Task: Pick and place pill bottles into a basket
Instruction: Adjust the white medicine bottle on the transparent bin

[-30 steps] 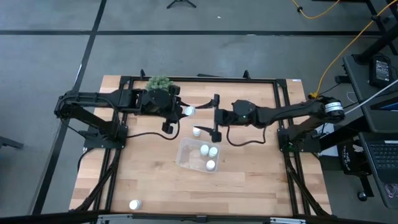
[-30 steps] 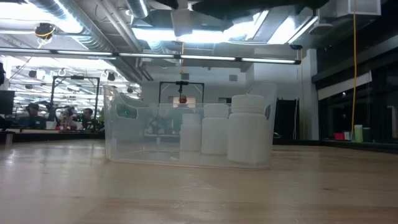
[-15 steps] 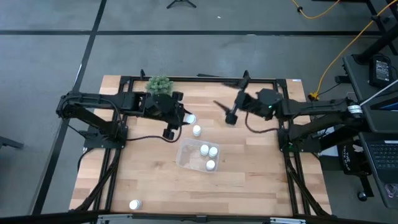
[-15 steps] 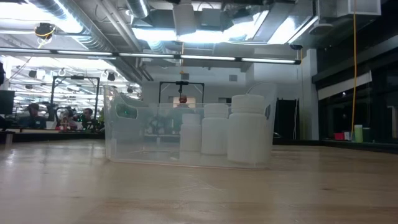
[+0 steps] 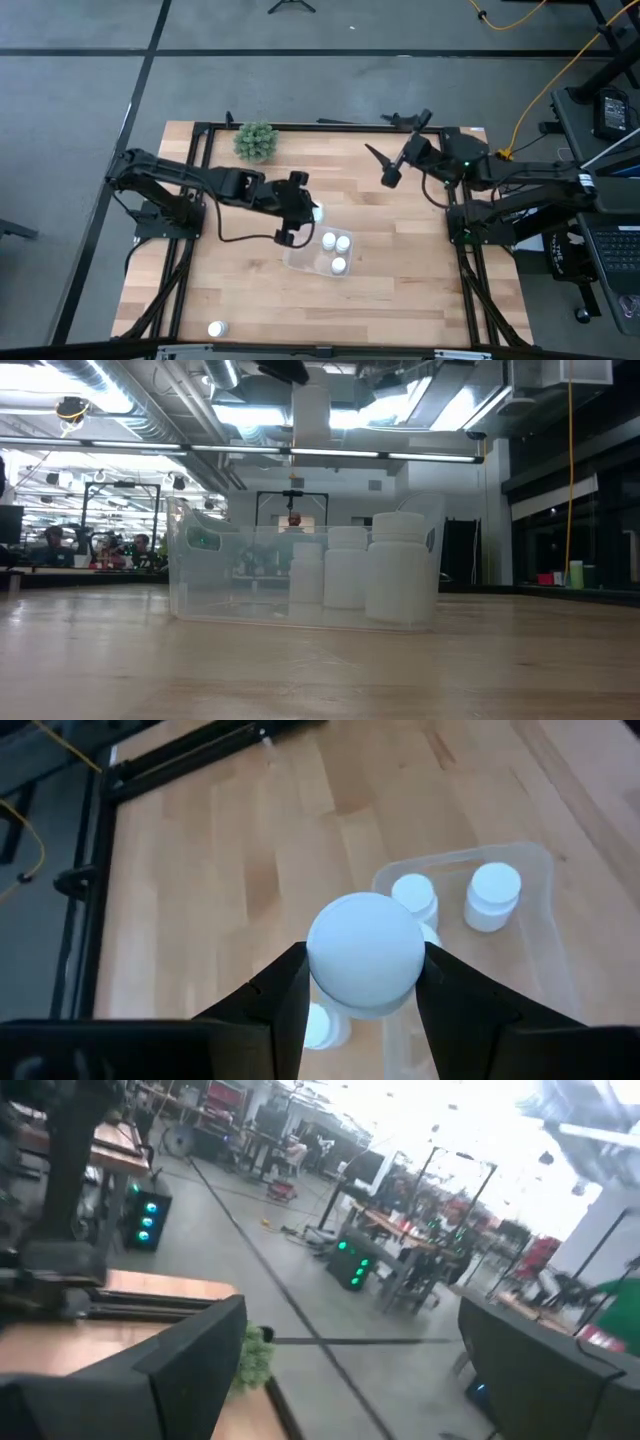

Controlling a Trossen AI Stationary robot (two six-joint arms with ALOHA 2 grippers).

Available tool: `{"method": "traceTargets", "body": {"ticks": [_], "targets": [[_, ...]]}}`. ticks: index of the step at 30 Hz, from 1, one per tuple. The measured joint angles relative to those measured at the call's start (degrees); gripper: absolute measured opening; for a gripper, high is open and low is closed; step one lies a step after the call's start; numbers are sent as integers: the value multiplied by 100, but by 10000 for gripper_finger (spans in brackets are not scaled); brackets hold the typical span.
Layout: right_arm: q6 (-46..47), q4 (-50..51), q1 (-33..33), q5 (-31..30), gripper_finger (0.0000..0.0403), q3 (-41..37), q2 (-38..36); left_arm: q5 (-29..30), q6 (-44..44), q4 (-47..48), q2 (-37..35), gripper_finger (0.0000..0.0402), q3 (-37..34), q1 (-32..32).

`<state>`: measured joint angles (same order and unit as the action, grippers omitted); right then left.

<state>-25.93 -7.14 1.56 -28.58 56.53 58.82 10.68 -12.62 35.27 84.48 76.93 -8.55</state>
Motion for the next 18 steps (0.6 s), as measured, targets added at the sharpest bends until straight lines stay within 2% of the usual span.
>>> {"method": "traceTargets", "body": {"ticks": [7, 11, 18], "targets": [[-633, -59, 58, 7, 365, 0, -163, 864, 229, -7, -21, 151, 0, -488], [-1035, -63, 154, 3, 365, 0, -161, 843, 523, 190, -30, 151, 0, -535], [-723, -60, 162, 4, 365, -1, -161, 764, 964, -137, -30, 151, 0, -946]]}}
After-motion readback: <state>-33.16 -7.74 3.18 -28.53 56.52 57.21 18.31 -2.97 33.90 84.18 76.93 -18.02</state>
